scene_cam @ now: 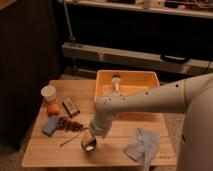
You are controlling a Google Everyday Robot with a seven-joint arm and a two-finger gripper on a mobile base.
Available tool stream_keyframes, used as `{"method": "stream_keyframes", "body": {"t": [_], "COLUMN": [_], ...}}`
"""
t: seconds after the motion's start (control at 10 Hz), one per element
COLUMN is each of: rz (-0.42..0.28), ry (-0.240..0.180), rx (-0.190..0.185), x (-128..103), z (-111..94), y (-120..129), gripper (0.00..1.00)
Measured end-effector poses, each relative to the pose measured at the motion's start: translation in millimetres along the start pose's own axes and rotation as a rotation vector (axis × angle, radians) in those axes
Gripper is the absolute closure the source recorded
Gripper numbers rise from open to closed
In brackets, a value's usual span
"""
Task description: Stack cups on top of each other
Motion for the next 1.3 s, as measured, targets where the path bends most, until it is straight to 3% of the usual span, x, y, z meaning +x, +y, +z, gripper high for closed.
{"method": "stream_keyframes", "body": {"t": [0.5, 0.9, 1.0, 1.1, 1.3], "rz": [0.031, 0.021, 0.025, 0.034, 0.047], "ry": [0.001, 0.021, 0.028, 0.041, 0.053], "rx": [-0.016, -0.021, -0.02, -0.023, -0.027], "x": [4.3, -2.0, -2.1, -2.0, -0.1], "z": [5.9, 19.0, 21.4, 26.9, 31.6], "y": [-12.6, -8.4, -10.3, -13.8, -18.5], "gripper": [0.34, 0.35, 0.39, 0.52, 0.6]}}
